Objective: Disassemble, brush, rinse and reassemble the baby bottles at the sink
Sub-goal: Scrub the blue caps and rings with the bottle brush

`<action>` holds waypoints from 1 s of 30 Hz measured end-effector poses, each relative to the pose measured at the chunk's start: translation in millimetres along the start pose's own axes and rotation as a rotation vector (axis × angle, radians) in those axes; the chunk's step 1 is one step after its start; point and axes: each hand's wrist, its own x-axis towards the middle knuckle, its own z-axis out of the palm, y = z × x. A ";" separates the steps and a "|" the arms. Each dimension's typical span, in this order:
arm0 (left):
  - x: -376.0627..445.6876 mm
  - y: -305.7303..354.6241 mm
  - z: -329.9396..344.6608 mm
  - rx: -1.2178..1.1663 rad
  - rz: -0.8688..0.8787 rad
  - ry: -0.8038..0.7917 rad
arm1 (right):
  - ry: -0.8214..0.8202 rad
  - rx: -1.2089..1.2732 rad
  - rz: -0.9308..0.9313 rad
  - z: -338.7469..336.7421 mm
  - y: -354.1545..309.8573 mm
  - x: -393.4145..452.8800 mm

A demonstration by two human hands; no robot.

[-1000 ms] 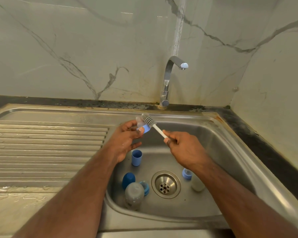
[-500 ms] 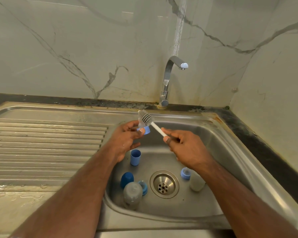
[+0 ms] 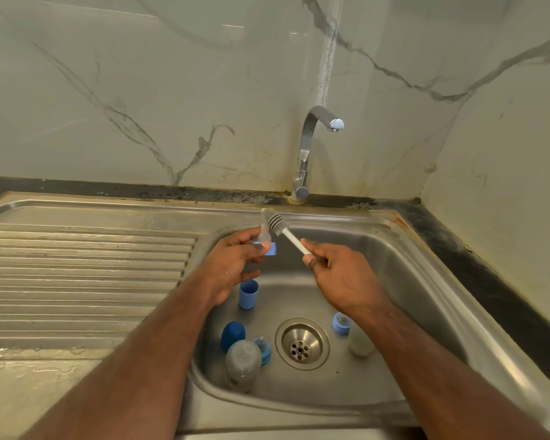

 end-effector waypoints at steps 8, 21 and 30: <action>-0.5 -0.2 -0.6 0.019 0.012 -0.015 | 0.003 -0.015 -0.003 -1.4 1.5 -0.2; 0.9 -1.5 -2.0 0.005 0.029 -0.005 | -0.038 0.062 -0.023 -5.2 5.5 -3.7; 3.7 -4.4 -2.6 0.047 0.108 -0.013 | -0.041 0.152 0.027 -3.9 12.6 -1.2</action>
